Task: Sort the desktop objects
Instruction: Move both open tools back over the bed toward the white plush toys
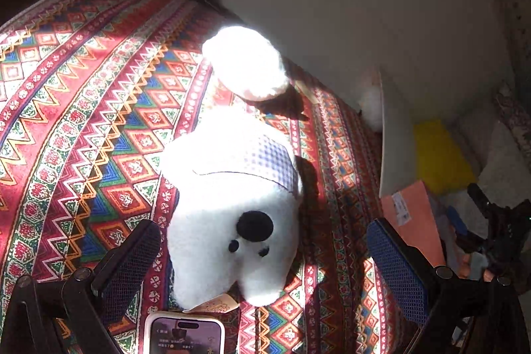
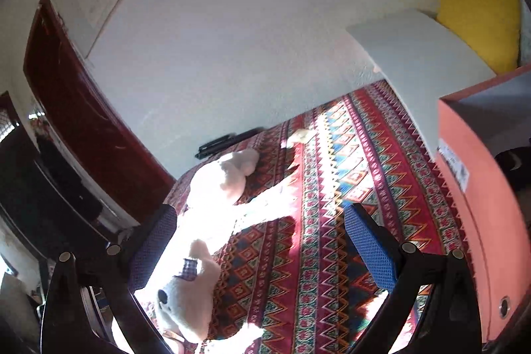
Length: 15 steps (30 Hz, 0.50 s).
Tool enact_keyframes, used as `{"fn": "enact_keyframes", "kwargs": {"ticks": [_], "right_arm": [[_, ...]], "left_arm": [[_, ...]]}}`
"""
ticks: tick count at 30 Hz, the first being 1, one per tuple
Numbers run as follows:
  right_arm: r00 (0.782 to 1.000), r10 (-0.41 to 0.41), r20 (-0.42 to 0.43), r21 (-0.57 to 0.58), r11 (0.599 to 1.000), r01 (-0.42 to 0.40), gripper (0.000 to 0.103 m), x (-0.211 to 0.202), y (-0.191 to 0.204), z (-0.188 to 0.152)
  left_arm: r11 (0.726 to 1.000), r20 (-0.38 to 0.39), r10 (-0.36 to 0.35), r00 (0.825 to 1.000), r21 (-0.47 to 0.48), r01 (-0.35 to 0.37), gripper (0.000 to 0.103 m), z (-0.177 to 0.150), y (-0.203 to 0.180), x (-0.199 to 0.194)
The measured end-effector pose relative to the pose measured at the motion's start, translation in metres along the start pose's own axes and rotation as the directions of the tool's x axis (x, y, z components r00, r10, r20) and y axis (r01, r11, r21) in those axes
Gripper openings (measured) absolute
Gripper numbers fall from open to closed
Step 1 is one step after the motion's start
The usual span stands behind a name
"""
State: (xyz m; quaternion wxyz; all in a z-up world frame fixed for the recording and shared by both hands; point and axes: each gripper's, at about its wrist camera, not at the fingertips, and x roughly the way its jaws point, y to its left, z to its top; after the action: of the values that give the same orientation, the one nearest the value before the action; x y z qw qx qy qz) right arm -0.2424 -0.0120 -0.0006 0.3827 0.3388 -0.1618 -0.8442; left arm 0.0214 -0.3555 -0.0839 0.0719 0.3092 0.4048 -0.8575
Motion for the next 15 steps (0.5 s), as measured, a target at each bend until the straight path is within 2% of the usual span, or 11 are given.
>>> {"fn": "enact_keyframes", "kwargs": {"ticks": [3, 5, 6, 9, 12, 15], "right_arm": [[0.995, 0.045, -0.084, -0.006, 0.999, -0.045, 0.101, 0.029, 0.012, -0.014], [0.990, 0.048, -0.135, -0.038, 0.998, -0.053, 0.081, 0.047, 0.022, -0.024], [0.987, 0.041, -0.157, -0.056, 0.997, -0.050, 0.079, 0.056, 0.026, -0.029], [0.976, 0.035, -0.213, -0.084, 0.995, -0.054, 0.080, 0.081, 0.037, -0.045], [0.960, 0.069, -0.273, -0.048, 0.995, -0.085, 0.091, 0.104, 0.039, -0.060], [0.938, 0.099, -0.333, -0.016, 0.994, -0.111, 0.092, 0.129, 0.040, -0.076]], "left_arm": [[0.996, -0.053, -0.034, 0.998, -0.080, 0.030, 0.102, 0.004, 0.027, 0.029], [0.992, -0.087, -0.021, 0.996, -0.124, 0.010, 0.102, 0.005, 0.045, 0.044], [0.991, -0.103, -0.011, 0.995, -0.136, -0.003, 0.102, 0.004, 0.051, 0.050], [0.989, -0.139, -0.018, 0.990, -0.149, -0.003, 0.102, 0.003, 0.063, 0.067], [0.989, -0.161, -0.062, 0.985, -0.144, 0.039, 0.102, 0.006, 0.068, 0.081], [0.988, -0.193, -0.067, 0.979, -0.146, 0.039, 0.102, 0.006, 0.072, 0.097]]}}
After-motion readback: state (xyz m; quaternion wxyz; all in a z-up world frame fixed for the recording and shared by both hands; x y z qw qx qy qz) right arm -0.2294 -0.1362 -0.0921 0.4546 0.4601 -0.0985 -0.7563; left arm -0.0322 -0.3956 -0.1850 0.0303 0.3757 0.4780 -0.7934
